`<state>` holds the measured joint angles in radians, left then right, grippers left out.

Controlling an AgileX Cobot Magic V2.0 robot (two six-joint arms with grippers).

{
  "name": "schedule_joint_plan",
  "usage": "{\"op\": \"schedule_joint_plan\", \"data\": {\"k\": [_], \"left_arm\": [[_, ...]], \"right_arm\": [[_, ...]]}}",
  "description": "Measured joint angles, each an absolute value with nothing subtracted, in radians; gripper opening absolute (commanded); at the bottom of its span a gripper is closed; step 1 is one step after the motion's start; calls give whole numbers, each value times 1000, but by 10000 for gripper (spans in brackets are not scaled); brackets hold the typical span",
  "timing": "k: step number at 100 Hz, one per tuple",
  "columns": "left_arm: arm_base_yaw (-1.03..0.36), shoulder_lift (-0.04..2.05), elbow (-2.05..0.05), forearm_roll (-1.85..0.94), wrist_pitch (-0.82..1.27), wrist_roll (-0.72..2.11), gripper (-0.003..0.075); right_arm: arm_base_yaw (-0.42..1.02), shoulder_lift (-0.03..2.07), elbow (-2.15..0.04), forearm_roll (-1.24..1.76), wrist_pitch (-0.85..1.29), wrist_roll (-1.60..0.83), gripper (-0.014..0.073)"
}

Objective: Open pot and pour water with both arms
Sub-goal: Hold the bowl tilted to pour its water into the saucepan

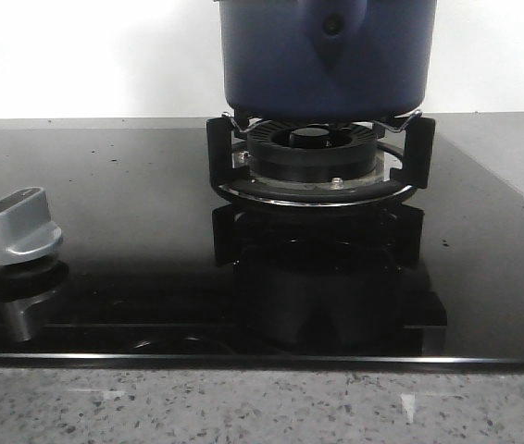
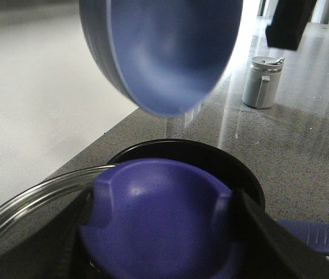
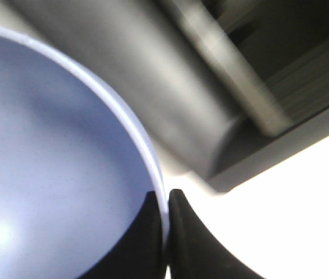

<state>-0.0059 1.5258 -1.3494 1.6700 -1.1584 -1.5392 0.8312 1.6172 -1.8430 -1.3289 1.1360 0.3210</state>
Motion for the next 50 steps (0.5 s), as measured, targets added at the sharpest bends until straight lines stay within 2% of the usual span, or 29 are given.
{"op": "schedule_joint_plan", "data": {"k": [32,50], "left_arm": [[-6,1526,-1349,1681,-1162,-1539,284],[-6,1526,-1349,1681,-1173,-1539,284]], "right_arm": [[789,1617,-1843,-1017,1249,323,-64],[762,1617,-1843,-978,1250,323,-64]]}}
